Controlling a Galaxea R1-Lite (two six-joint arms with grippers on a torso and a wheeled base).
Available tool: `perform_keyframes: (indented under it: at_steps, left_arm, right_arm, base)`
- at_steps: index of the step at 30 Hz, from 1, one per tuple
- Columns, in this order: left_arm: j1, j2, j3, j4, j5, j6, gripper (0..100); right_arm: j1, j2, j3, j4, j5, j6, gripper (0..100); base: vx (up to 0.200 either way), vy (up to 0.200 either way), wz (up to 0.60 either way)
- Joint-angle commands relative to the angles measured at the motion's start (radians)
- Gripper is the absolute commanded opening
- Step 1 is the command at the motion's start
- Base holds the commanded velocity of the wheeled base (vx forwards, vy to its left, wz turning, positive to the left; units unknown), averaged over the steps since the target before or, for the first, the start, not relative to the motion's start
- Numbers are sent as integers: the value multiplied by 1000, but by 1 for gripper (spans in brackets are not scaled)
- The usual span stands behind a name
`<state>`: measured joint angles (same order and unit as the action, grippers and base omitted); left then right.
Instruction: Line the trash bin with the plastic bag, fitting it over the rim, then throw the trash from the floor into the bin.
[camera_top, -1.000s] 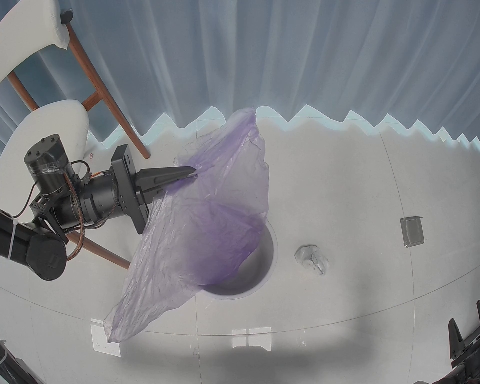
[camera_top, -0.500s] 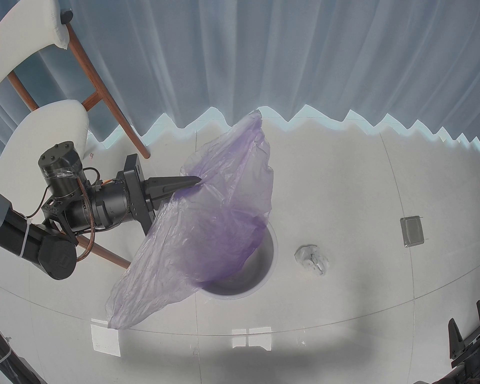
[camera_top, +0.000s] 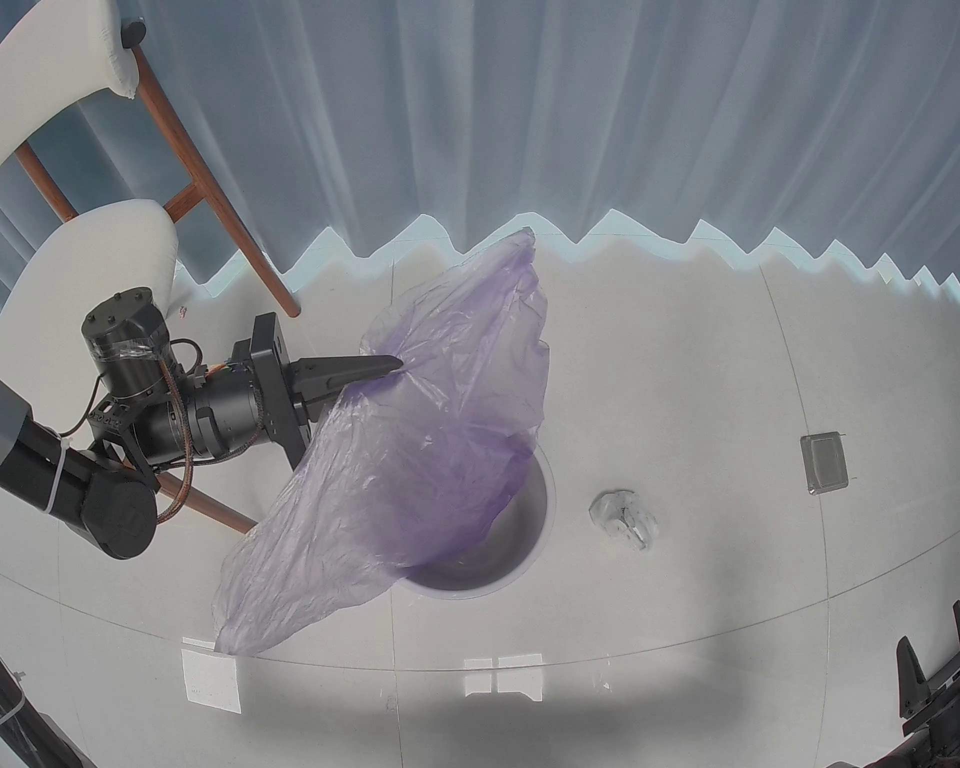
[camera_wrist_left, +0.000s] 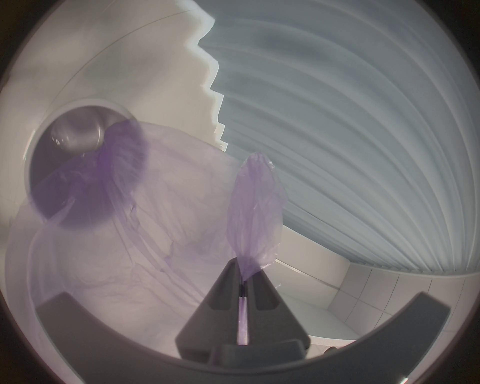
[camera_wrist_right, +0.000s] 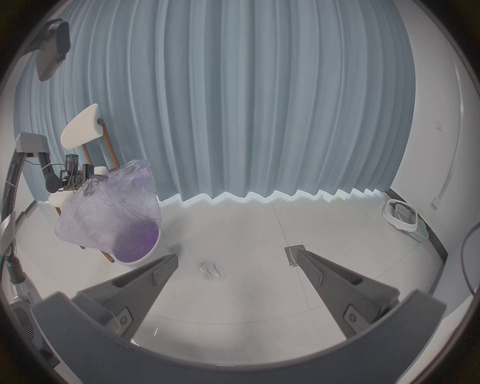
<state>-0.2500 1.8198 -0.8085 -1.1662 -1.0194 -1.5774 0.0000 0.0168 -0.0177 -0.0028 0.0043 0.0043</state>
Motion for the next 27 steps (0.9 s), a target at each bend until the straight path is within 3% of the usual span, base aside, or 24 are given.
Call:
perform_keyframes:
  at_steps: [1,5,12,24,27]
  left_arm:
    - [15,-8,6,-33,-16,-6,0]
    - [32,-7,23,-87,-102,-7,0]
    - [32,-7,37,-95,-107,2,0]
    - [26,-19,40,-96,-113,71,0]
    - [28,-16,42,-121,-134,71,0]
  right_arm:
    - [0,-17,16,0,0,0,100]
    - [0,-17,16,0,0,0,100]
    - [0,-17,16,0,0,0,100]
    - [0,-17,16,0,0,0,100]
    - [0,-17,16,0,0,0,100]
  base:
    - [0,200,0]
    - [0,200,0]
    - [0,200,0]
    - [0,0,0]
    - [200,0,0]
